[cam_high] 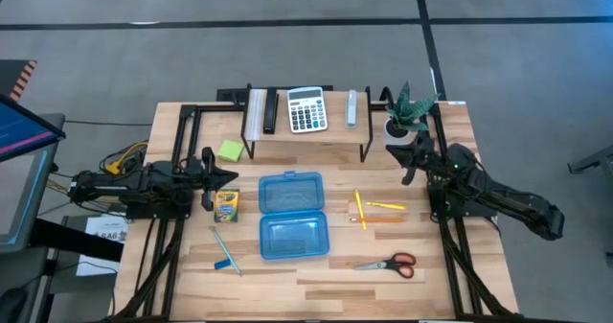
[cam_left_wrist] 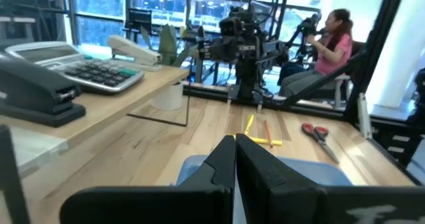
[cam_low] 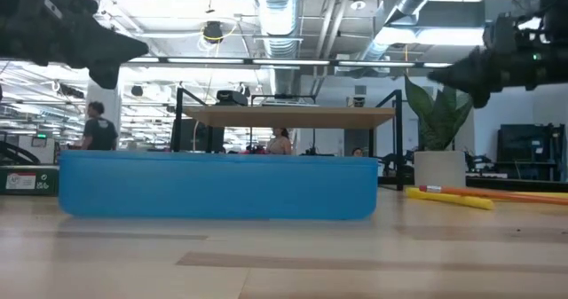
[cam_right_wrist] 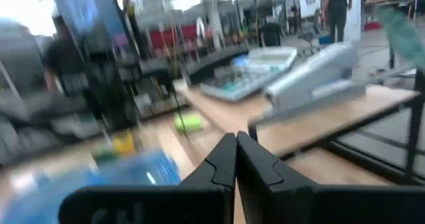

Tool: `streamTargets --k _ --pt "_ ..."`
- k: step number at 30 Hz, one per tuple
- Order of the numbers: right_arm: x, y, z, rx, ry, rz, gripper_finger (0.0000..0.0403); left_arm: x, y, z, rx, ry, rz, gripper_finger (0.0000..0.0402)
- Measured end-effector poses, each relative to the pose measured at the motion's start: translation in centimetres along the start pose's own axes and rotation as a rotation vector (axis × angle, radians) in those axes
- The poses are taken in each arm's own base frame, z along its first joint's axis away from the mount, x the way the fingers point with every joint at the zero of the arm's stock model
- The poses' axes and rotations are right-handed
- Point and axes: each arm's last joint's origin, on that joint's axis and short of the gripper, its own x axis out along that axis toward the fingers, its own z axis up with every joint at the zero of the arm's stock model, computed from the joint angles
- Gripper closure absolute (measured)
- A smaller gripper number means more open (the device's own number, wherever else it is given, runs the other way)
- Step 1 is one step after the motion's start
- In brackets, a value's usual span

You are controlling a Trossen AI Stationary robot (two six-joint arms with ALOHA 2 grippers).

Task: Pack school essentials
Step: Put the yellow pen into the blue supply box

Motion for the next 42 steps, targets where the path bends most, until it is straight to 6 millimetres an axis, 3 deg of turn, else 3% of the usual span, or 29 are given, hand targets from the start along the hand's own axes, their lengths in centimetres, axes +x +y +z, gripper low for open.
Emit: streamTargets --k 6,10,18,25,32,38,42 --pt "-0.1 0.5 1.8 0.083 -0.127 0.052 0.0370 0.0 -0.2 1.0 -0.048 -0.099 -0.030 0.0401" --pt "-0.4 1.6 4.3 0.060 -0.174 0.149 0.0370 -0.1 -0.2 1.5 -0.163 -0.151 -0.046 0.0401" --pt "1.3 3.8 7.7 -0.027 -0.037 0.241 0.0370 -0.1 -0.2 1.4 -0.236 -0.141 -0.047 0.0401" --pt "3.4 5.4 8.3 -0.027 0.189 0.282 0.0370 -0.1 -0.2 1.5 -0.230 -0.148 -0.049 0.0401" --pt "5.1 7.8 9.3 -0.054 0.272 0.366 0.0372 -0.1 -0.2 1.5 -0.205 -0.144 -0.047 0.0401" --pt "6.2 10.3 8.7 -0.169 0.464 0.328 0.0375 -0.1 -0.2 1.5 -0.203 -0.141 -0.046 0.0401" --pt "6.7 11.8 7.0 -0.237 0.607 0.324 0.0370 -0.1 -0.2 1.4 -0.202 -0.136 -0.044 0.0401"
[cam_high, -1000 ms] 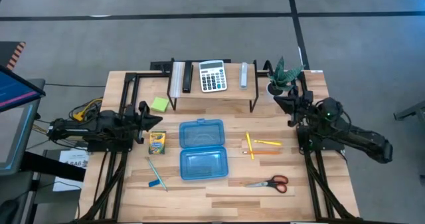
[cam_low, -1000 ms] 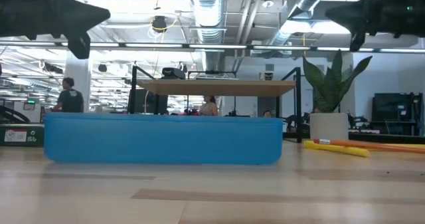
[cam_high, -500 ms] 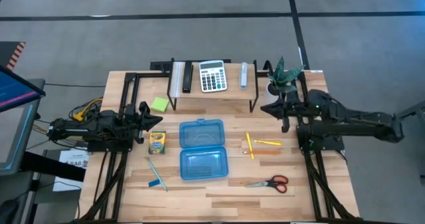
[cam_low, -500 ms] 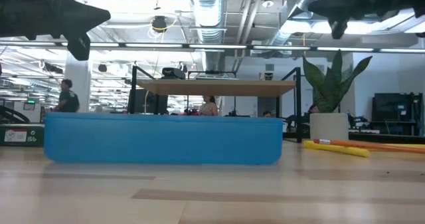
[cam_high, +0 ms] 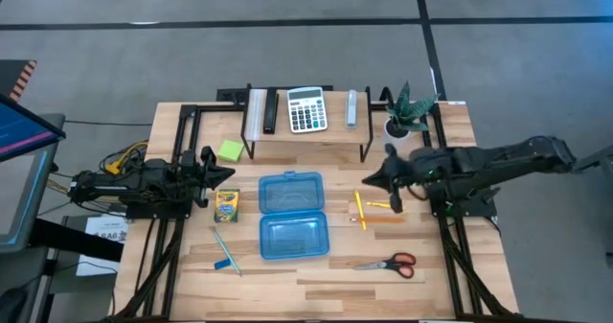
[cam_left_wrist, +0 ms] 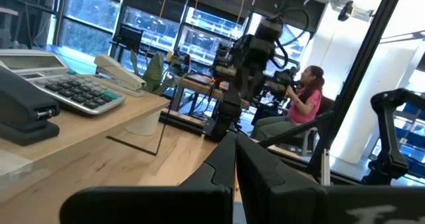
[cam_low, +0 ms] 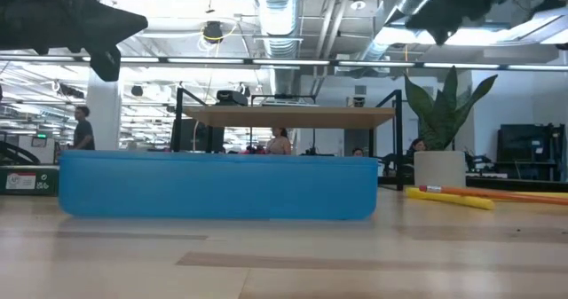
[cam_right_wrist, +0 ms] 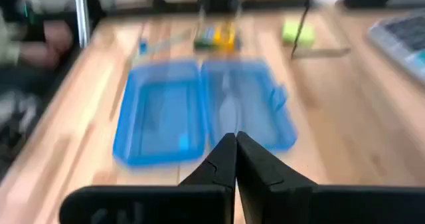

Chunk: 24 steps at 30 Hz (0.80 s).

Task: Pack school essentials
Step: Put the yellow pen into the blue supply box

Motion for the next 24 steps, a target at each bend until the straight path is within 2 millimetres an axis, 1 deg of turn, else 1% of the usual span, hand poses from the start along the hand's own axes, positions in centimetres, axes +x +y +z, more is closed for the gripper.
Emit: streamTargets --k 6,14,18,21,24 --pt "2.8 1.1 -1.6 0.041 0.168 0.014 0.0338 0.0 0.0 -0.1 -0.002 0.014 0.005 0.0401" --pt "6.2 1.6 -3.7 0.037 0.346 -0.015 0.0258 0.0 0.1 -0.4 -0.031 0.036 0.011 0.0401" --pt "7.5 2.1 -4.8 0.017 0.414 -0.015 0.0224 0.0 0.1 -0.4 -0.033 0.038 0.012 0.0401" --pt "8.3 2.6 -5.6 0.007 0.465 -0.013 0.0210 0.0 0.1 -0.4 -0.033 0.044 0.013 0.0401" --pt "9.1 3.1 -6.3 0.021 0.500 -0.013 0.0205 0.0 0.1 -0.5 -0.034 0.048 0.014 0.0401"
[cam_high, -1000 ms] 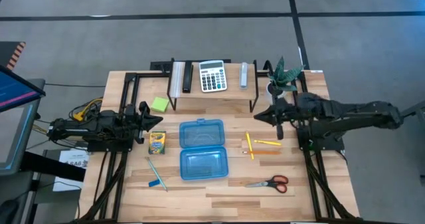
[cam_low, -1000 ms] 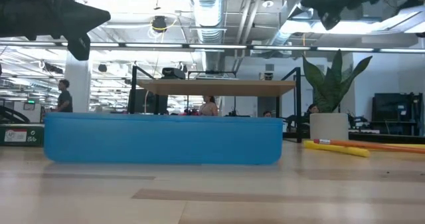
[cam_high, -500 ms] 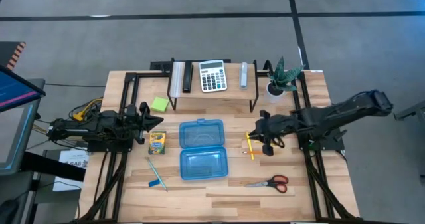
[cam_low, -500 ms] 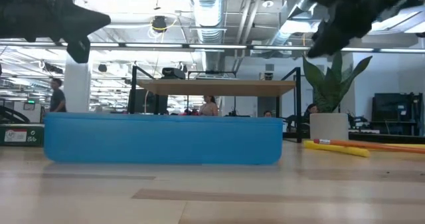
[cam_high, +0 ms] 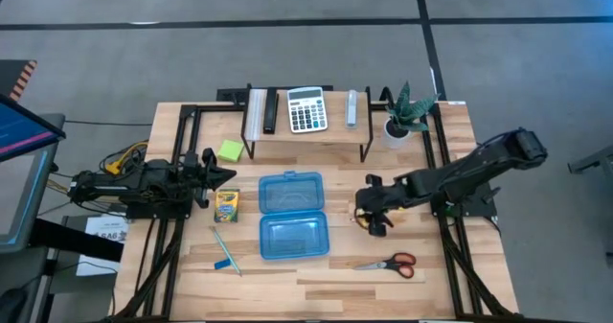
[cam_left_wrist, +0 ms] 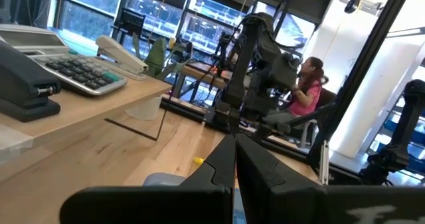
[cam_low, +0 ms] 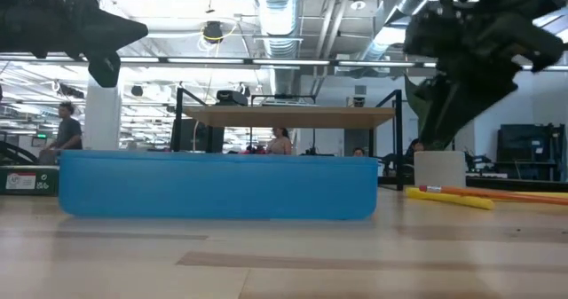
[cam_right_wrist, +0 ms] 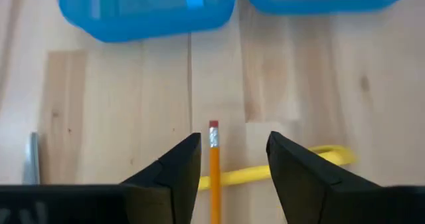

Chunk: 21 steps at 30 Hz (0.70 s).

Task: Pack school essentials
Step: Put the yellow pen into the blue supply box

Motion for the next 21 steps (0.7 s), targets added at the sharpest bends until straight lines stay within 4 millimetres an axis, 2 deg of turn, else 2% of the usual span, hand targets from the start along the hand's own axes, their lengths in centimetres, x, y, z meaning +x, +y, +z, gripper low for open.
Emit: streamTargets --k 8,21 --pt "2.8 0.8 -0.8 -0.003 0.086 -0.012 0.0204 0.0 0.0 0.0 0.000 0.000 0.000 0.0401" --pt "5.0 1.1 -0.7 0.013 0.156 -0.034 0.0204 0.0 0.0 0.0 -0.001 0.005 0.001 0.0401"
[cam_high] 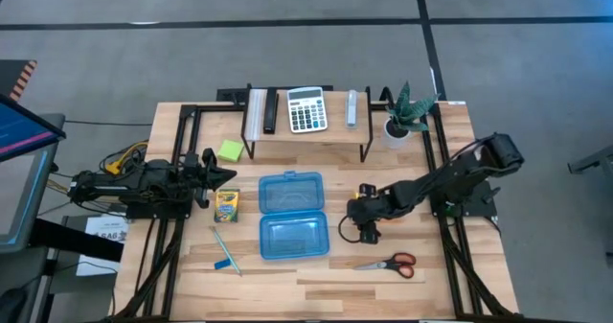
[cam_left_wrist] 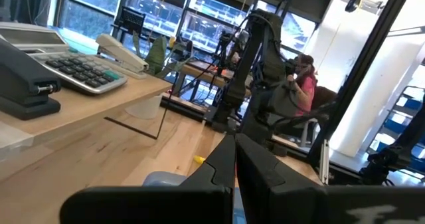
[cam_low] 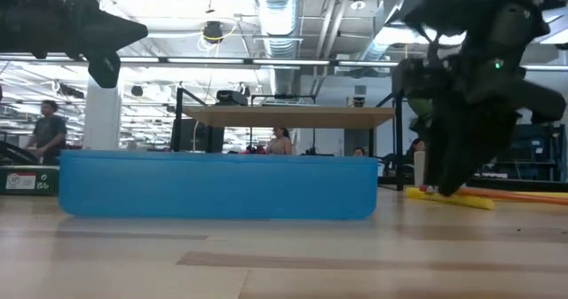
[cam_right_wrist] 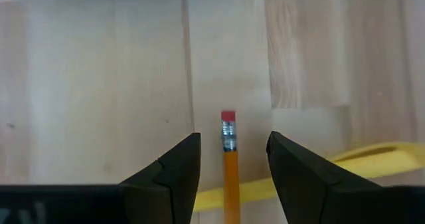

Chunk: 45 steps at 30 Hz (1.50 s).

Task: Pack school essentials
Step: Put the yellow pen into the blue supply box

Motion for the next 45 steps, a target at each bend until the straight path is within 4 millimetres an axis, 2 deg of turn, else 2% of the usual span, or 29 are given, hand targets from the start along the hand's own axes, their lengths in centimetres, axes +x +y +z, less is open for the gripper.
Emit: streamTargets --k 4,8,19,23,32,35,39,45 --pt "1.3 0.0 -0.3 0.008 0.044 -0.018 0.0205 0.0 0.0 0.0 0.000 0.001 0.000 0.0401" --pt "1.5 0.0 -0.4 0.012 0.053 -0.021 0.0225 0.0 0.0 0.0 0.000 0.001 0.000 0.0401" --pt "-1.1 -0.4 0.3 0.028 -0.037 0.007 0.0367 0.0 0.0 0.0 -0.002 0.001 0.000 0.0401" --pt "-2.0 -0.5 0.5 0.029 -0.069 0.017 0.0396 0.0 0.0 0.0 -0.002 0.001 0.000 0.0401" --pt "-3.9 -0.6 0.9 0.041 -0.138 0.043 0.0397 0.0 0.0 0.0 -0.001 0.002 0.000 0.0401" --pt "-4.1 -0.4 1.0 0.067 -0.146 0.090 0.0384 0.0 0.0 0.0 -0.001 0.002 0.000 0.0401" --pt "-3.6 0.6 1.2 0.062 -0.156 0.155 0.0334 0.0 0.0 0.0 0.000 0.002 0.000 0.0401" --pt "-1.2 1.9 0.7 0.051 -0.105 0.159 0.0237 0.0 0.0 0.0 0.001 0.005 0.002 0.0401"
